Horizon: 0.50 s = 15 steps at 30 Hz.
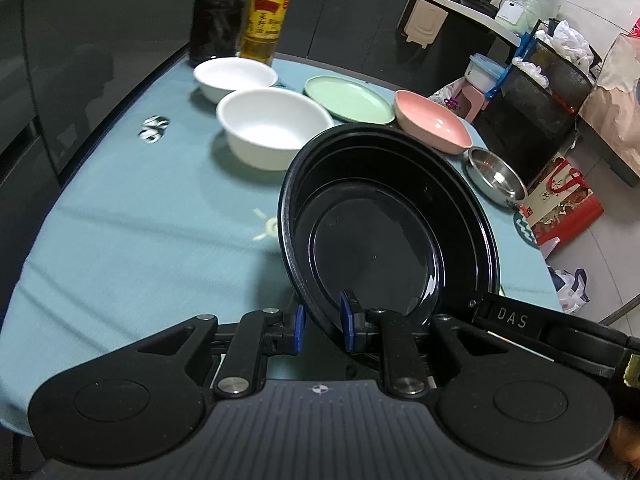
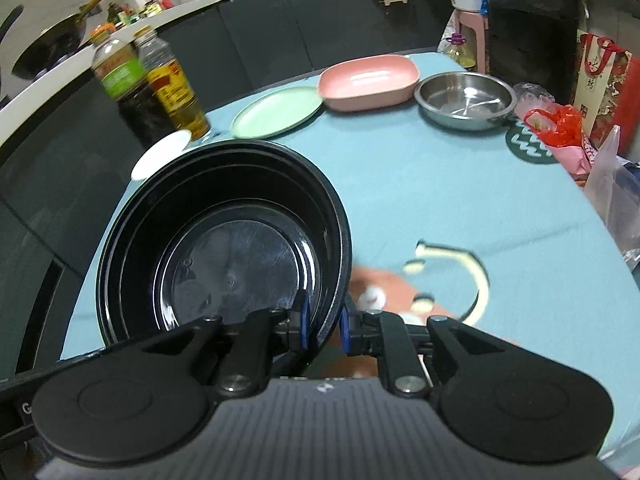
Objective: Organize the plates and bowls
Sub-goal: 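Carry the black bowl with the right tool and set it down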
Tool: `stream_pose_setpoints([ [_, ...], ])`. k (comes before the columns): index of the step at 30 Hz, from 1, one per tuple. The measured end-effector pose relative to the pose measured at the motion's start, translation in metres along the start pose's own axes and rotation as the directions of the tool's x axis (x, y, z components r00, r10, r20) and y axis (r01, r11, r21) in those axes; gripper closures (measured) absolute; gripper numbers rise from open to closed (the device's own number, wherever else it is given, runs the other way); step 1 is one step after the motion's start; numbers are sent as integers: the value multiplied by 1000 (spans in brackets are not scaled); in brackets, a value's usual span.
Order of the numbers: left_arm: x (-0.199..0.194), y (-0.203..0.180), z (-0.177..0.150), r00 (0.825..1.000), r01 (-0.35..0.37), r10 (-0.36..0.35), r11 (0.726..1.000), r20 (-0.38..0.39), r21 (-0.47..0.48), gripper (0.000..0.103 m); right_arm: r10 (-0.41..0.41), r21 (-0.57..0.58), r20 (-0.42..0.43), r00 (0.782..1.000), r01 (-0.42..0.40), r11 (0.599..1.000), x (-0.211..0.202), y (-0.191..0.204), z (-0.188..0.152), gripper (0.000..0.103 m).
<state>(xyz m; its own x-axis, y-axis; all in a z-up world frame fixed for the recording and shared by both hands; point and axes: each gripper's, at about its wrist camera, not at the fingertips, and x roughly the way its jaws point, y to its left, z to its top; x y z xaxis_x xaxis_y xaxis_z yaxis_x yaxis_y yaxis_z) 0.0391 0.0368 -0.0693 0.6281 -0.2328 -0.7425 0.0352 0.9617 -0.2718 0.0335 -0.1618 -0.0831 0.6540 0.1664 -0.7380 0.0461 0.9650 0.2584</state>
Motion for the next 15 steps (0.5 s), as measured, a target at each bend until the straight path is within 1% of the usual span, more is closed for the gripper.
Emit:
stream_pose_setpoints([
  [6, -7, 10, -11, 1000, -8, 8, 1000, -4, -14, 86, 2, -32, -16, 1000, -2, 999, -2, 12, -13, 91],
  [15, -7, 21, -18, 1000, -18, 17, 1000, -20, -23, 85, 8, -41, -35, 999, -10, 999, -2, 19, -24, 91],
])
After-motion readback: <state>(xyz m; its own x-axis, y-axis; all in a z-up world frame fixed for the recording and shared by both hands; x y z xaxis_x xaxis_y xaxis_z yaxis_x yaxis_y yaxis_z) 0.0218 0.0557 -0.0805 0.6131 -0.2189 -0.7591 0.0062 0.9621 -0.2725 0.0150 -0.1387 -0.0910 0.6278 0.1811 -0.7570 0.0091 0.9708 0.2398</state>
